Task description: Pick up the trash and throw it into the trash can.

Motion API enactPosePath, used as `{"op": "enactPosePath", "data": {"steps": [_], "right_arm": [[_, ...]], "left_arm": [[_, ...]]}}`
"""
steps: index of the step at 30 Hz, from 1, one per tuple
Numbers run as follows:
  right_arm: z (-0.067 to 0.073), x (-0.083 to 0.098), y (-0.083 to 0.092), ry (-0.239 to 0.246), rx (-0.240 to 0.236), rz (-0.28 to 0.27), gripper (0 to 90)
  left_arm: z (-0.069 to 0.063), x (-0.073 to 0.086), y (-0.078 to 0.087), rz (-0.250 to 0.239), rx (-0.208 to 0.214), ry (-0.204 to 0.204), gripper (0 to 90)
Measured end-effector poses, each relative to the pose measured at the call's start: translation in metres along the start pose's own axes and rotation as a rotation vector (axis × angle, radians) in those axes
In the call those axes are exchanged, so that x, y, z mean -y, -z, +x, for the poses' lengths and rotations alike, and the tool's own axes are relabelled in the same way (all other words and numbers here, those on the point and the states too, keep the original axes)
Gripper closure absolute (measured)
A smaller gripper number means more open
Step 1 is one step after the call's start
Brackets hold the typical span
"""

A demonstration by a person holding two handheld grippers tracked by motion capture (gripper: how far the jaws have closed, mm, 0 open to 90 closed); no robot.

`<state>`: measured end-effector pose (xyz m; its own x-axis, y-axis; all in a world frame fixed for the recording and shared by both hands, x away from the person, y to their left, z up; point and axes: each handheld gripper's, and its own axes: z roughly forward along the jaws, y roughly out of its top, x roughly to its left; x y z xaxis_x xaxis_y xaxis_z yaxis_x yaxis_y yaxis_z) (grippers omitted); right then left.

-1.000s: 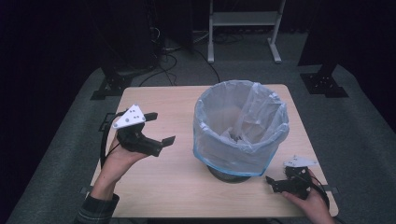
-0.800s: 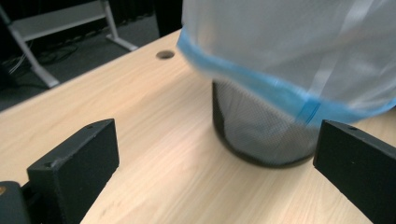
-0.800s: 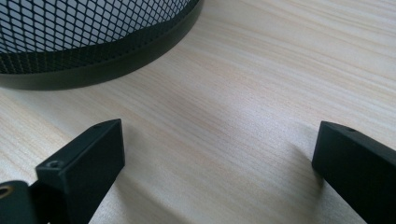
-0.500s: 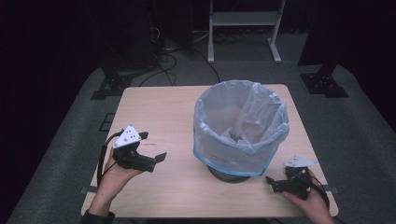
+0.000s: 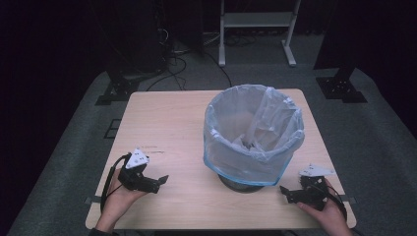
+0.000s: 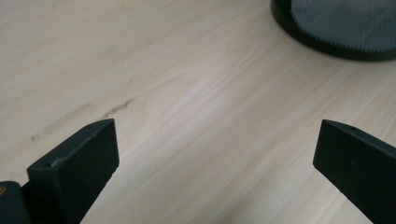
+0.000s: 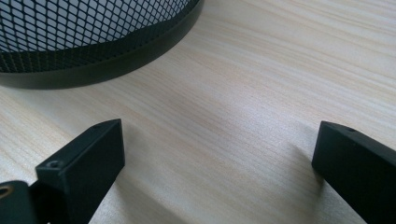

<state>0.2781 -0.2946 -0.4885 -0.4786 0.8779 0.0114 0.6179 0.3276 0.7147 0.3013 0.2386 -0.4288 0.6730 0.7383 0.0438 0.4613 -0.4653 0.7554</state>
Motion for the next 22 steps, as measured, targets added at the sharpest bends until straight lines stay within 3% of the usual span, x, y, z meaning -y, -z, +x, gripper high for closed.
{"op": "enactPosePath", "data": {"steps": [6, 12, 14, 22], "right_arm": [[0.0, 0.0, 0.0, -0.001, -0.001, 0.0, 0.9], [0.0, 0.0, 0.0, -0.001, -0.001, -0.001, 0.9], [0.0, 0.0, 0.0, -0.001, 0.0, 0.0, 1.0], [0.0, 0.0, 0.0, -0.002, 0.0, 0.0, 0.9]], "left_arm": [[0.004, 0.019, -0.016, 0.049, 0.002, 0.029, 0.0], [0.005, 0.03, -0.026, 0.087, -0.001, 0.034, 0.0], [0.004, 0.035, -0.031, 0.12, -0.008, 0.027, 0.0], [0.006, 0.04, -0.033, 0.104, 0.003, 0.041, 0.0]]}}
